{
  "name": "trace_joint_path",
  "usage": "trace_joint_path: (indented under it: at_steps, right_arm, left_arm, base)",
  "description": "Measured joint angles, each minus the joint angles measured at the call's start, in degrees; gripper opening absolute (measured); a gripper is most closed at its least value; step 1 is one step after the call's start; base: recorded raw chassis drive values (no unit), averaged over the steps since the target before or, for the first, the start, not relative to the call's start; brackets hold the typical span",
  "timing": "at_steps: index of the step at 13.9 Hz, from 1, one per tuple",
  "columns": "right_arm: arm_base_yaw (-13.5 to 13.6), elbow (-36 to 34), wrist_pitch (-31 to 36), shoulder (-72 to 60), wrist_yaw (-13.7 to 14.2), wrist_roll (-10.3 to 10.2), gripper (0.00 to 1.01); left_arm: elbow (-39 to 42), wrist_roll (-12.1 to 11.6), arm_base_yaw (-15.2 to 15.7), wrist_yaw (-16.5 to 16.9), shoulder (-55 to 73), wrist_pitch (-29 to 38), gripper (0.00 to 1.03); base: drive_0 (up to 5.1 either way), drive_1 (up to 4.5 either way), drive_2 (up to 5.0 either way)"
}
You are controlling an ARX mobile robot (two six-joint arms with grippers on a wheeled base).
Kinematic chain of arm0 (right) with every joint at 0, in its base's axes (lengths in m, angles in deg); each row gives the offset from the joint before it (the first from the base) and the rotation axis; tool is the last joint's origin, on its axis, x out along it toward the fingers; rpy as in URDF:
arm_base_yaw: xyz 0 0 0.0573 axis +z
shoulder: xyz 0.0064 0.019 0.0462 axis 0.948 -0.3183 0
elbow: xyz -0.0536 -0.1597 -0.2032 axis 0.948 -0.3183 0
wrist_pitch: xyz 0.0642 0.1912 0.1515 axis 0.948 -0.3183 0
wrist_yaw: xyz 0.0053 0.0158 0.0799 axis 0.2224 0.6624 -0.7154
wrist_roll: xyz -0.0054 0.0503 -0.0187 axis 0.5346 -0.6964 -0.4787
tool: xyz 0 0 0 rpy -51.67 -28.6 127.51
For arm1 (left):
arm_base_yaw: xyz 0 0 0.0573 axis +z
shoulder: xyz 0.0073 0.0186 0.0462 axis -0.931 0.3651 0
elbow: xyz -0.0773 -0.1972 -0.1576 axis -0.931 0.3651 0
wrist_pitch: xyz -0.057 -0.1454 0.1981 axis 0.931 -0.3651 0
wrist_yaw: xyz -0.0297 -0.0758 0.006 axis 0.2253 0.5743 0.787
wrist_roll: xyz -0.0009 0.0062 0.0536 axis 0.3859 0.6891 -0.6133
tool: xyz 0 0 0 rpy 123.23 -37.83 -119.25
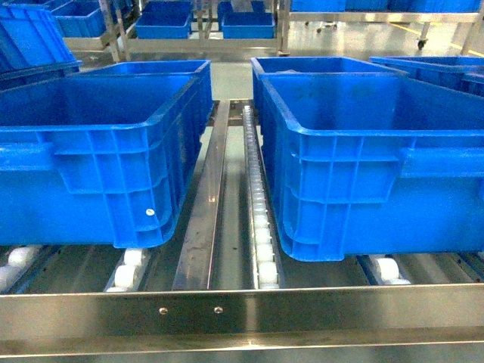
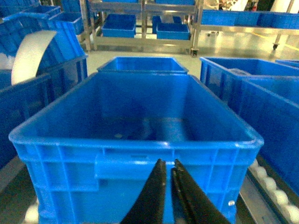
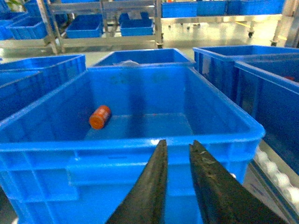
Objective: Sort blue parts and orange caps into right shelf containers
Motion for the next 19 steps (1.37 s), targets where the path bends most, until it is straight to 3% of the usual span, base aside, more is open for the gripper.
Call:
trace_joint_path:
  at_steps: [2,9,10,11,19]
  right_arm:
    - [-0.3,-3.7,-2.2,2.6,0.0,0.1,0.02]
    - [-0.2,-10.8,-12.3,20.8,-0.1,0.2,0.02]
    - [-0.2,-12.3,-17.7,27.9,-0.1,0.2,0.02]
    - [-0.2,-13.0,-20.7,31.6,-0.1,0.2,0.02]
    - [-0.2,-14.0,-42.5,55.9,-0.1,0.2,0.02]
  left_arm:
    - [2.8,0.2,0.0,0.1,-3.1,-0.7,0.02]
    - [9.2,0.2,0.0,0.1,-16.2,-6.7,0.02]
    - [10.8,0.2,0.0,0.1,-21.2,-10.4,0.02]
    - [12.7,0.2,0.0,0.1,-22.0,-7.5,0.02]
    - [13.2,0.2,0.0,0.1,-41.0,-26.2,0.02]
  base:
    - [0.0,0.00,0.0]
    - [0.0,0.00,0.0]
    - [0.0,0.00,0.0]
    - [0.0,0.00,0.0]
    - [0.0,0.00,0.0]
